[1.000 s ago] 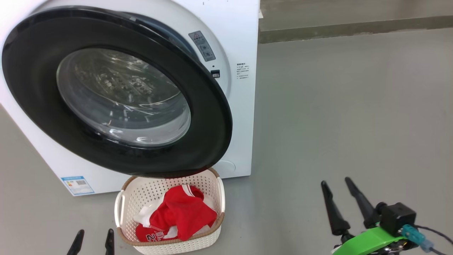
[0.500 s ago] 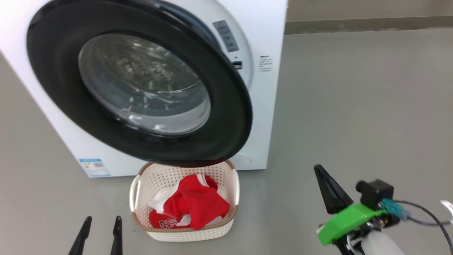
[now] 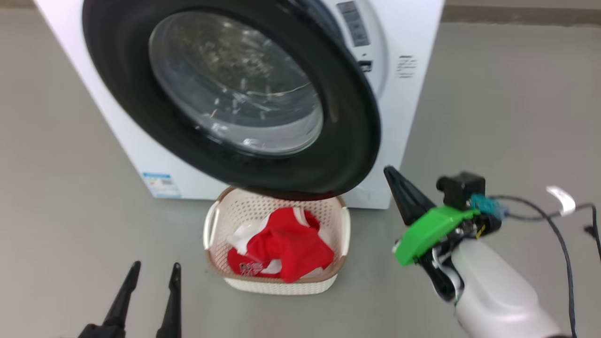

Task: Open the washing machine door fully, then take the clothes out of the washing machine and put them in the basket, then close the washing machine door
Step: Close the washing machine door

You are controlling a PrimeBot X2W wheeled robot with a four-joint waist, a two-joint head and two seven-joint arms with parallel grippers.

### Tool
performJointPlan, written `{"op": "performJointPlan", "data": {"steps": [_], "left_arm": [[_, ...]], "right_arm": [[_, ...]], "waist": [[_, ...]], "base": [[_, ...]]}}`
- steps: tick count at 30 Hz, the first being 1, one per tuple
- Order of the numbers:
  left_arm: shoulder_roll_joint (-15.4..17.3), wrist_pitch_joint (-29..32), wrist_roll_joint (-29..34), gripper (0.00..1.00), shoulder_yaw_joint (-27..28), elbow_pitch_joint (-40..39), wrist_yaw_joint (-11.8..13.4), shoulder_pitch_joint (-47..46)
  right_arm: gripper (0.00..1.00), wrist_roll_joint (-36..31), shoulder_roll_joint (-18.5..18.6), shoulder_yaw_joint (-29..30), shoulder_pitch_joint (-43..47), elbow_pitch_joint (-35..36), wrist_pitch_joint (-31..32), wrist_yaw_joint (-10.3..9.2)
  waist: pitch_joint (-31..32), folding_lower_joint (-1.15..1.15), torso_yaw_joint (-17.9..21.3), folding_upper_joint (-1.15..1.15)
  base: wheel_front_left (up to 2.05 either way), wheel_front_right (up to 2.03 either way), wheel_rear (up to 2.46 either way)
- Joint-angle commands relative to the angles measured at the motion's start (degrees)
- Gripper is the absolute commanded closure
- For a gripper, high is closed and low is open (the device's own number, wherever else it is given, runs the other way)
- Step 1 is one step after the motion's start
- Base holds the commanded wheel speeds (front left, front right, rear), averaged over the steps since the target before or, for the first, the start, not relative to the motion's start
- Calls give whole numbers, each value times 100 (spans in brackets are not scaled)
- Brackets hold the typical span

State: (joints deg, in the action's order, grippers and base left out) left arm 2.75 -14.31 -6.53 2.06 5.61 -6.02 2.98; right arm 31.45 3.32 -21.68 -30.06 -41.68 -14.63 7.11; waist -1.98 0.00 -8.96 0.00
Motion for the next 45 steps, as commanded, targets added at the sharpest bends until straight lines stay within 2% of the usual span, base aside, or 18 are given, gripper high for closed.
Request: {"op": "performJointPlan", "data": {"steps": [1, 7, 11, 25, 31, 41, 45], "left_arm": [[20, -69, 13, 0, 137, -164, 39, -244], [16, -69, -12, 0, -68, -106, 39, -393], [14, -69, -18, 0, -190, -74, 66, -492], [13, -69, -118, 0, -504, 13, 153, -1006], [13, -69, -159, 0, -638, 39, 142, -1292], [13, -69, -166, 0, -726, -5, 84, -1610], [13, -69, -189, 0, -753, 14, 69, -1702]], "right_arm": [[100, 98, -45, -164, -305, -10, -37, 37], [100, 280, -45, -366, -999, -440, -37, 37], [100, 188, -45, -274, -1419, -536, -37, 37], [100, -674, -45, 744, -2177, -384, -37, 37], [100, -1018, -40, 1014, -2595, -458, -37, 37], [100, -1130, 153, 1234, -3496, -775, -37, 37], [100, -1460, 192, 1616, -3675, -586, -37, 37]], "waist": [[-227, 0, -272, 0], [-461, 0, -621, 0], [-625, 0, -805, 0], [-1214, 0, -969, 0], [-1468, 0, -1028, 0], [-1817, 0, -1200, 0], [-1906, 0, -1249, 0]], "base": [[0, 0, 0], [0, 0, 0], [0, 0, 0], [0, 0, 0], [0, 0, 0], [0, 0, 0], [0, 0, 0]]}}
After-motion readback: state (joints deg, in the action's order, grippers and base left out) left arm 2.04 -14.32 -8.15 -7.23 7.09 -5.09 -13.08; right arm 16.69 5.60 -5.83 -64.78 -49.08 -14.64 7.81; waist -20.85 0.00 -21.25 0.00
